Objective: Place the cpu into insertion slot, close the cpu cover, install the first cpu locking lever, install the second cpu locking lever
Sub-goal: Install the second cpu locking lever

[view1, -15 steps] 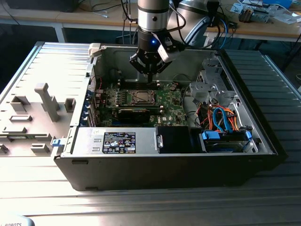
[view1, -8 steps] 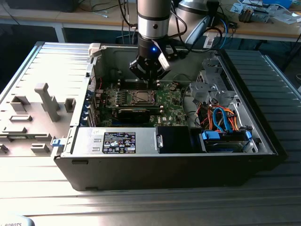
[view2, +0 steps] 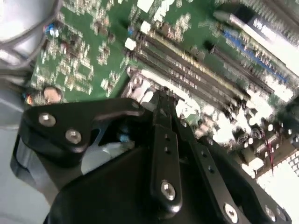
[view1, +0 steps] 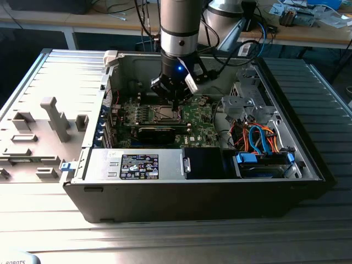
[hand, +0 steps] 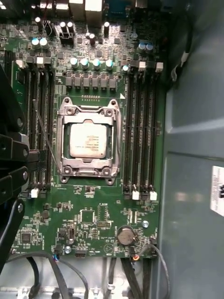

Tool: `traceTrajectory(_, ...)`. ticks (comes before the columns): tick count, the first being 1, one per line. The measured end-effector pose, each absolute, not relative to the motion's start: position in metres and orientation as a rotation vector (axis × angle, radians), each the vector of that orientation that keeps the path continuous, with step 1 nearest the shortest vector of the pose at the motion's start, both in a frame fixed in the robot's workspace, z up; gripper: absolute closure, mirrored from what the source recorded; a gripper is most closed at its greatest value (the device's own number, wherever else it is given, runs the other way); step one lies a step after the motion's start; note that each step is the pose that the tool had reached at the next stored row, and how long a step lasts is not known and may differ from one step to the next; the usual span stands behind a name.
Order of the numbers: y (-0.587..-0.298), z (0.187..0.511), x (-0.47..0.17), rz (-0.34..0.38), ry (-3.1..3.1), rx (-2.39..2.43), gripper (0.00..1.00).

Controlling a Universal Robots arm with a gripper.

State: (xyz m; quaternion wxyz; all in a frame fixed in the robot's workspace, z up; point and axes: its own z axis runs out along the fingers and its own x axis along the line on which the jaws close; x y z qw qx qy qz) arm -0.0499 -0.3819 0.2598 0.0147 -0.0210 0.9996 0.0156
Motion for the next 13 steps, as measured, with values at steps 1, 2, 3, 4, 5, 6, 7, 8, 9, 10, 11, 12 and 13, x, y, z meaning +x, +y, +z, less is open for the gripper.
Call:
traceTrajectory(1,-0.383,0.258,-0.05,0.05,3.111,-0.065,0.89)
traceTrajectory(2,-0.384,0.256,-0.051,0.053,3.111,-0.065,0.89)
traceTrajectory(3,-0.385,0.255,-0.056,0.06,3.111,-0.065,0.89)
traceTrajectory(4,-0.386,0.253,-0.062,0.068,3.111,-0.065,0.89)
traceTrajectory(5,-0.386,0.252,-0.066,0.074,3.11,-0.065,0.89)
traceTrajectory(6,-0.387,0.25,-0.07,0.081,3.11,-0.065,0.89)
traceTrajectory(7,-0.388,0.249,-0.072,0.084,3.11,-0.065,0.89)
traceTrajectory(8,-0.389,0.248,-0.075,0.087,3.11,-0.065,0.89)
traceTrajectory(9,-0.392,0.246,-0.079,0.091,3.11,-0.065,0.89)
traceTrajectory(10,-0.395,0.245,-0.081,0.096,3.109,-0.066,0.89)
traceTrajectory(11,-0.396,0.244,-0.082,0.101,3.109,-0.066,0.89)
traceTrajectory(12,-0.397,0.243,-0.083,0.111,3.109,-0.066,0.89)
traceTrajectory(13,-0.398,0.242,-0.084,0.118,3.108,-0.066,0.89)
